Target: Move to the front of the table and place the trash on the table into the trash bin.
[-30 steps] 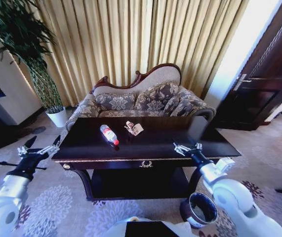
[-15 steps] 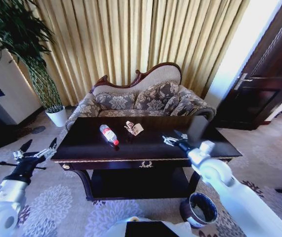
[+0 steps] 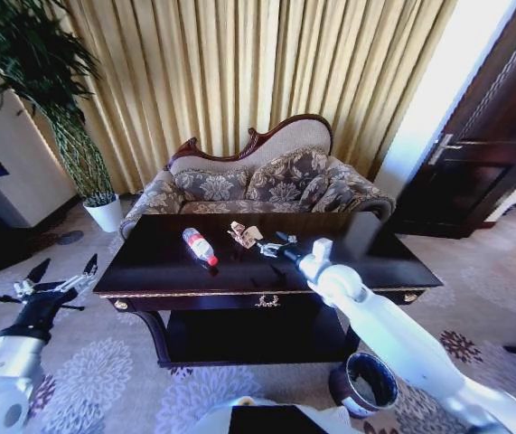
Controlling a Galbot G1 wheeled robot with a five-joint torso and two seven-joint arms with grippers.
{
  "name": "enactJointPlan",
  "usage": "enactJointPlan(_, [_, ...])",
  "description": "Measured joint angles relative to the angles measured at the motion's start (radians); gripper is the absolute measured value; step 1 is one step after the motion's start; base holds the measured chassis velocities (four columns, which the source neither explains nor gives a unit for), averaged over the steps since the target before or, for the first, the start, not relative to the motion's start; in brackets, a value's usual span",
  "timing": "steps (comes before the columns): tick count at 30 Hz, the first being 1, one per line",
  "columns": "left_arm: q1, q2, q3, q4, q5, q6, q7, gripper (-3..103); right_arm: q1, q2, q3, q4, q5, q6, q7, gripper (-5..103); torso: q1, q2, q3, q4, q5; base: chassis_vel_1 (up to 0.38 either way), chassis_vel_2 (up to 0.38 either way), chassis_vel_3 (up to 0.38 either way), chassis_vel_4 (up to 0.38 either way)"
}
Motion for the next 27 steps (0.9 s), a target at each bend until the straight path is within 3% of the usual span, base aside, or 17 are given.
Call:
enactJointPlan(13, [-0.002, -0.011, -0.01, -0.016, -0.001, 0.0, 0.0, 100, 0.165, 0.108, -0.14, -0.165, -0.029, 0.0, 0.025, 100, 0.0, 0.0, 0.0, 0.0, 0.0, 0.0, 0.0, 0.0, 0.0])
enactJointPlan(27, [0.002, -0.009, -0.03, -0.014, -0.009, -0.001, 0.001, 100, 0.178, 0.17, -0.183, -0.243, -0.086, 0.005, 0.027, 100, 0.0, 0.0, 0.0, 0.0, 0.0001, 0.0, 0.0, 0.0, 0.0])
